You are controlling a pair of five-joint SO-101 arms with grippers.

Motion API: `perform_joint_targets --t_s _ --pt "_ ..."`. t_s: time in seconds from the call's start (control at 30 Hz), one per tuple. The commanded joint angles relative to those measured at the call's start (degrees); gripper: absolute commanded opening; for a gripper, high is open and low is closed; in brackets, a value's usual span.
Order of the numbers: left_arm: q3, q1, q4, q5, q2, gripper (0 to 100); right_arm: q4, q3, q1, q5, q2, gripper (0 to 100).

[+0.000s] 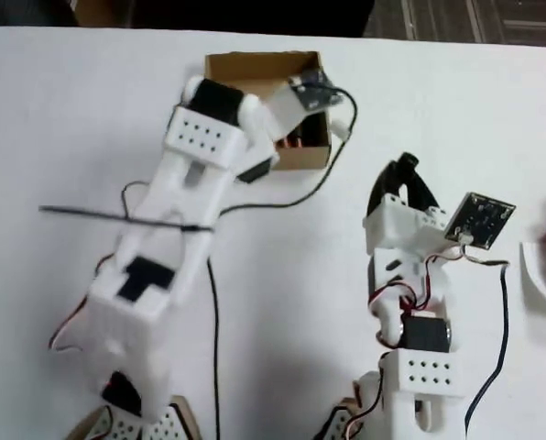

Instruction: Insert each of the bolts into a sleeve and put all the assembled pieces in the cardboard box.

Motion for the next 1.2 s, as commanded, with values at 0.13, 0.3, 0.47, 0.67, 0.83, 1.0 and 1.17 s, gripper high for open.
perform_joint_targets --t_s 0.13,0.3,0.47,0.67,0.83,1.0,1.17 --pt "46.81 0.44 -27.6 10.46 -34.02 2 -1.63 -0.97 -0.57 0.35 -1.8 2.0" --pt "75.12 -2.2 -44.92 10.2 -55.74 2 -1.71 -0.97 -0.84 0.53 -1.8 2.0" --pt "85.49 -4.66 -47.56 -8.0 -61.98 2 -1.71 -0.97 -0.92 0.53 -1.8 2.0" --pt "90.42 -4.13 -38.15 -39.03 -61.8 2 -1.71 -0.97 -0.92 0.44 -1.8 2.0" --pt "90.51 -5.1 -32.18 -54.59 -61.71 2 -1.71 -0.97 -0.92 0.35 -1.8 2.0" --pt "94.11 -8.88 -41.23 -55.47 -56.18 2 -1.71 -0.97 -0.92 0.18 -1.8 2.0" --pt "93.93 -9.93 -46.77 -55.3 -44.31 2 -1.71 -0.97 -0.92 0.18 -1.8 2.0"
